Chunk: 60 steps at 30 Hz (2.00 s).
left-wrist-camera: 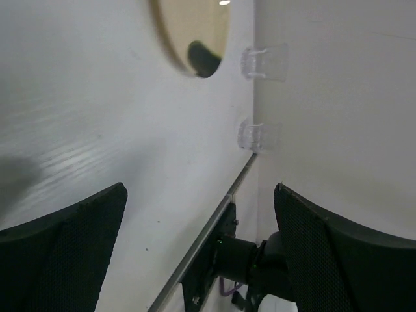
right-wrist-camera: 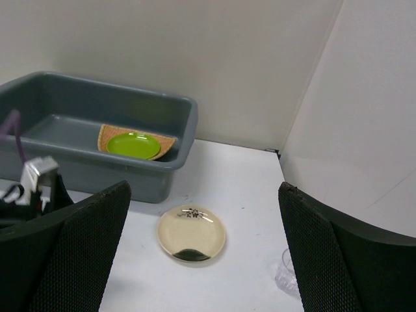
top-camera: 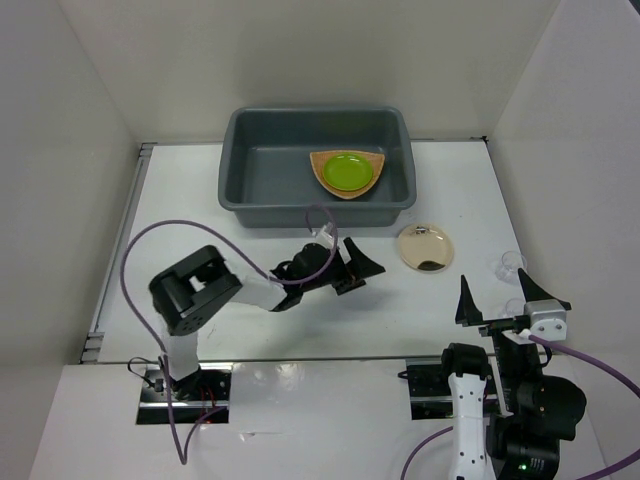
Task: Place the mixed dishes into the plastic bin
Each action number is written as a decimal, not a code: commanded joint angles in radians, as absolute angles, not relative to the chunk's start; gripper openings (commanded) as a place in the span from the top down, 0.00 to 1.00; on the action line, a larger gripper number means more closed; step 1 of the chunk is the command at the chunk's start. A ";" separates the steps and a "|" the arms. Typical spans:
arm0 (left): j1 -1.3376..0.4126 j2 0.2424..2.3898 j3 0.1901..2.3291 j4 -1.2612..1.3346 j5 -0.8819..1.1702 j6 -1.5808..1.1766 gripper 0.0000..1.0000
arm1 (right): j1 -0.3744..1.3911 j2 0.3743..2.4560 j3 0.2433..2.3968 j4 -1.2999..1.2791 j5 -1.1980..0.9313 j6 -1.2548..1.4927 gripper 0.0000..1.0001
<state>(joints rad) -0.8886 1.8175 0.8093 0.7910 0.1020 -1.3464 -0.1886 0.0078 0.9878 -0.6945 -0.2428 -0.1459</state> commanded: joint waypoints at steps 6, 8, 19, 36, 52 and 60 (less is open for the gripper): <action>-0.917 2.038 0.917 0.994 0.126 -1.453 0.00 | -0.196 -0.015 0.985 -0.660 -0.239 -0.132 0.02; -0.926 2.087 0.965 0.994 0.126 -1.468 0.00 | -0.196 -0.015 0.985 -0.660 -0.239 -0.132 0.02; -0.945 2.261 1.106 0.994 0.083 -1.569 0.00 | -0.196 -0.015 0.985 -0.660 -0.239 -0.132 0.02; -0.956 2.335 1.402 0.520 -0.041 -1.548 0.12 | -0.196 -0.024 0.985 -0.660 -0.230 -0.132 0.02; -0.965 2.419 1.476 0.509 -0.041 -1.683 0.40 | -0.196 -0.025 0.985 -0.660 -0.230 -0.132 0.02; -0.965 2.410 1.448 0.509 -0.031 -1.663 0.78 | -0.196 -0.025 0.985 -0.660 -0.230 -0.132 0.02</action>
<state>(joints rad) -0.9649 2.3894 1.4731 0.5388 -0.0250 -1.6814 -0.1886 0.0078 0.9878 -0.6949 -0.2394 -0.1459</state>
